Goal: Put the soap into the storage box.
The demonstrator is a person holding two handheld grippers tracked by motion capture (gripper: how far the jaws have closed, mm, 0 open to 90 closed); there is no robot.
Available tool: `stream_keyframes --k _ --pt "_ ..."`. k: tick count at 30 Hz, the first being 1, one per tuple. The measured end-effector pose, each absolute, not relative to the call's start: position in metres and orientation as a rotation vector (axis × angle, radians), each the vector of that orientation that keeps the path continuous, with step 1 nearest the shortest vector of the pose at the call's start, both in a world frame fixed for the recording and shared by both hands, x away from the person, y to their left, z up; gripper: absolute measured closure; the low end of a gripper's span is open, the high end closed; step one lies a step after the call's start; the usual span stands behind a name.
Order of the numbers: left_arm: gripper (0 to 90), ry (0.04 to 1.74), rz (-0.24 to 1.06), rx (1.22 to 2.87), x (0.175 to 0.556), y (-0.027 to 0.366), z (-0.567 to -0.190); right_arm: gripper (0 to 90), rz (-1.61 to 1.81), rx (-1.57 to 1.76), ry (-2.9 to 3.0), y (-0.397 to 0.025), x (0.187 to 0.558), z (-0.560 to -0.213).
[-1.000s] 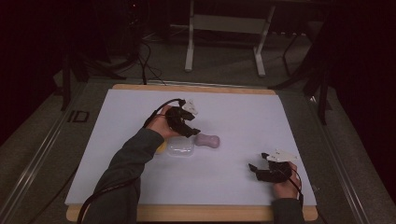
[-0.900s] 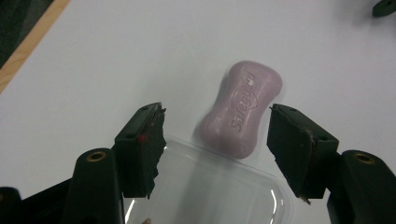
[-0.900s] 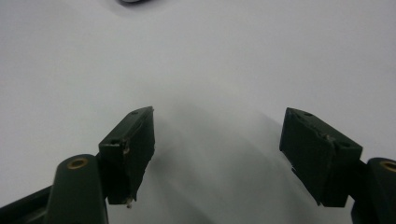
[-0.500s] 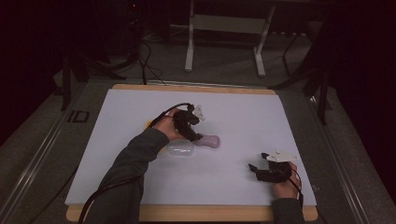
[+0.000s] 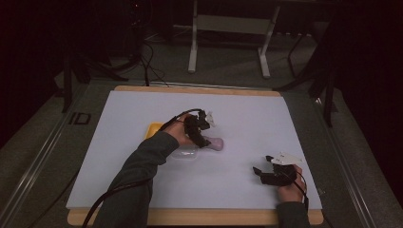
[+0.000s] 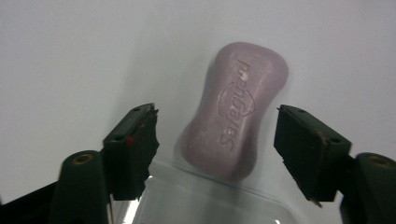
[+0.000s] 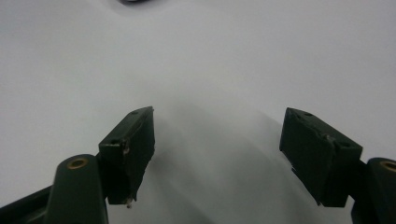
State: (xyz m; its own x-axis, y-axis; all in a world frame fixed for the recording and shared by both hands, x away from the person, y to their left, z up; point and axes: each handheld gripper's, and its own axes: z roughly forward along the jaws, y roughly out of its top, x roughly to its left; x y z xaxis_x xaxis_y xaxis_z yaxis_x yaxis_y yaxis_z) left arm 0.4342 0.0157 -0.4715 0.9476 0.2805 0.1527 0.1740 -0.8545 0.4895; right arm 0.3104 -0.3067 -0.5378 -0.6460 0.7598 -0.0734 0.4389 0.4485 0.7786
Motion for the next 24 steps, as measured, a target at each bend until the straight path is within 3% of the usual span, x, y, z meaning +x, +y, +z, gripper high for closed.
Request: stream_keyframes --k 24 --pt "27.1 0.370 0.276 2.616 0.440 0.002 -0.493 26.1 1.052 1.021 2.293 -0.307 0.311 -0.538"
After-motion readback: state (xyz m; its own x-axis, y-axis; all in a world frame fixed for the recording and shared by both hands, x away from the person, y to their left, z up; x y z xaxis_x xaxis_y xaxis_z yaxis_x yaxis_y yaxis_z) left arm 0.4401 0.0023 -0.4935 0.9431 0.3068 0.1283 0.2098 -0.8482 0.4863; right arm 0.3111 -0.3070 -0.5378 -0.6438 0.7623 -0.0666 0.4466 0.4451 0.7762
